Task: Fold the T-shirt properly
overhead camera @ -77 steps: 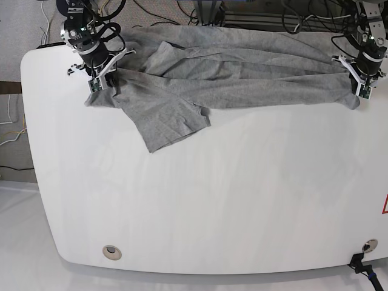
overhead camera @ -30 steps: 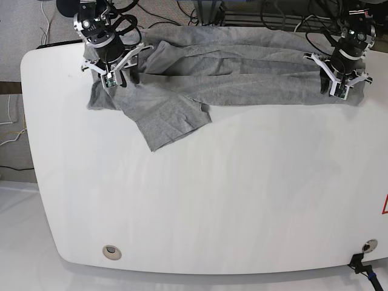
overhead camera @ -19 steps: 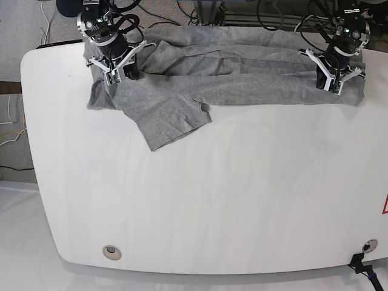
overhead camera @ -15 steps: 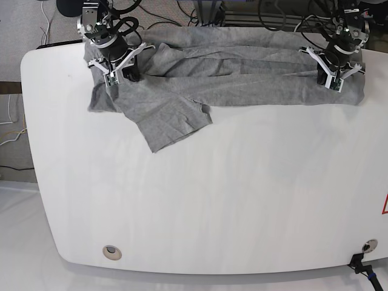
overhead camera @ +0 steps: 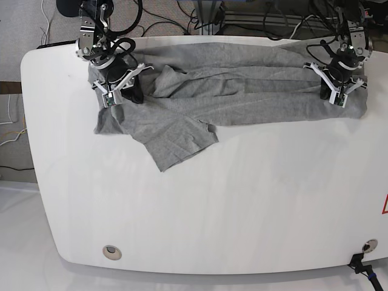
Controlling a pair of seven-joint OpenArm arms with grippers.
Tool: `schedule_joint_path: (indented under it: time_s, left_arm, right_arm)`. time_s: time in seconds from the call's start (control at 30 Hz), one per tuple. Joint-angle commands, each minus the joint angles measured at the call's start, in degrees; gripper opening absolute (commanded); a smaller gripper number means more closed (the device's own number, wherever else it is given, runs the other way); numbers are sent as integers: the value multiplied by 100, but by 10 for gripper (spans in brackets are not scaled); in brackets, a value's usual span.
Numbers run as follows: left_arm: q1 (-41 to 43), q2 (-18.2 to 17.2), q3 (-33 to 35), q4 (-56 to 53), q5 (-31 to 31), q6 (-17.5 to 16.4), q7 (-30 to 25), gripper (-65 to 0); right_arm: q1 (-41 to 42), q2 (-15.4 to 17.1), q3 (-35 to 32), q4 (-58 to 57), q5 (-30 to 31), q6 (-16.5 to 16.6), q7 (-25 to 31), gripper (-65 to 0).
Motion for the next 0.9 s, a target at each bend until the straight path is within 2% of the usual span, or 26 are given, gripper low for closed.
schedule_joint_path:
  time_s: [0.0, 0.23, 0.37, 0.57, 0.73, 0.87]
  left_arm:
    - [-197, -84, 67, -78, 51, 7, 106, -650]
    - [-724, -163, 251, -465, 315, 7, 114, -650]
    - [-962, -163, 339, -614, 324, 7, 106, -650]
    - [-1322, -225, 436, -887, 324, 7, 106, -650]
    - [-1252, -251, 401, -456, 315, 7, 123, -650]
    - [-1032, -322, 392, -87, 298, 7, 123, -650]
  right_arm:
    - [39, 145, 7, -202, -401, -184, -612, -650]
    - [540, 171, 7, -703, -401, -184, -594, -650]
    - [733, 171, 7, -1090, -427, -184, -208, -650]
    - [777, 162, -2, -1283, -410, -193, -128, -650]
    - [672, 145, 7, -519, -401, -193, -199, -650]
    - [628, 154, 7, 317, -401, -193, -594, -650]
